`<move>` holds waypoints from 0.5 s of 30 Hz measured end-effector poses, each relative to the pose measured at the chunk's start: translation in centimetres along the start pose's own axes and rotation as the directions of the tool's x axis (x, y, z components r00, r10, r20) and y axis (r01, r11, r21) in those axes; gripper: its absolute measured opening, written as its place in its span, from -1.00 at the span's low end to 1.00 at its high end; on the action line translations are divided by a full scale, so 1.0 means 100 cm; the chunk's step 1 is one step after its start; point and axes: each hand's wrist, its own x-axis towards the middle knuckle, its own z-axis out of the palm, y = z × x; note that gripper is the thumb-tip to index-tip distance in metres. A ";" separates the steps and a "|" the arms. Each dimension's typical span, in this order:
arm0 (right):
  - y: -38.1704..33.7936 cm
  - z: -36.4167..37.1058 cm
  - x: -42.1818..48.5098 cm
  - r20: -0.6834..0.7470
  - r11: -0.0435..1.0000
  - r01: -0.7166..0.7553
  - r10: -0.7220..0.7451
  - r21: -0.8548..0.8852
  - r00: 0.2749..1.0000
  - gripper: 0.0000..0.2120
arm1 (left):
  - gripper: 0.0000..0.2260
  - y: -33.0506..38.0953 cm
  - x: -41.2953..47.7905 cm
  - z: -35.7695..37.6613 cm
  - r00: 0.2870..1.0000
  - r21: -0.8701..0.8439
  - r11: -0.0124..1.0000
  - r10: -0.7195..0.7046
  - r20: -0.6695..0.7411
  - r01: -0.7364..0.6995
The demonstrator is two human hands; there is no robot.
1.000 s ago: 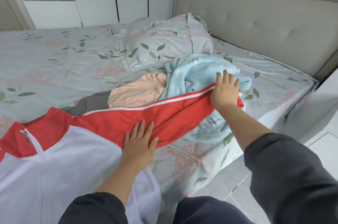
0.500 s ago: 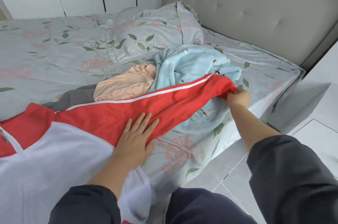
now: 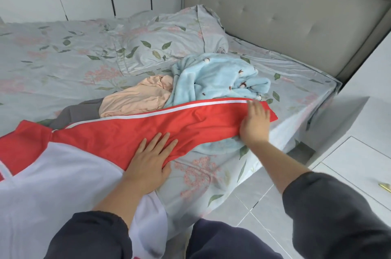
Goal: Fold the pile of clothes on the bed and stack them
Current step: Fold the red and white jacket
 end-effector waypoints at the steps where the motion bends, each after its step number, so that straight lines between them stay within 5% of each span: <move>1: -0.018 0.005 -0.015 0.044 0.995 0.093 -0.094 0.018 0.995 -0.48 | -0.38 0.002 -0.001 -0.001 1.000 0.000 1.000 -0.025 -0.001 0.025; 4: -0.069 0.020 -0.051 0.275 0.999 -0.009 -0.002 0.041 0.962 -0.51 | -0.38 0.002 -0.010 -0.003 0.990 0.056 0.990 -0.135 0.028 0.133; 6: -0.098 0.020 -0.066 0.295 0.996 -0.063 0.040 0.069 0.955 -0.48 | -0.40 -0.002 -0.023 -0.007 0.985 0.082 0.983 -0.167 0.052 0.162; 10: -0.151 0.013 -0.101 0.292 0.986 0.103 -0.138 0.132 0.946 -0.45 | -0.47 -0.028 -0.079 -0.019 0.978 0.126 0.972 -0.206 0.041 0.200; 15: -0.219 0.008 -0.152 0.419 0.951 0.265 -0.308 0.160 0.854 -0.41 | -0.53 -0.069 -0.183 -0.030 0.923 0.080 0.921 -0.384 0.010 0.382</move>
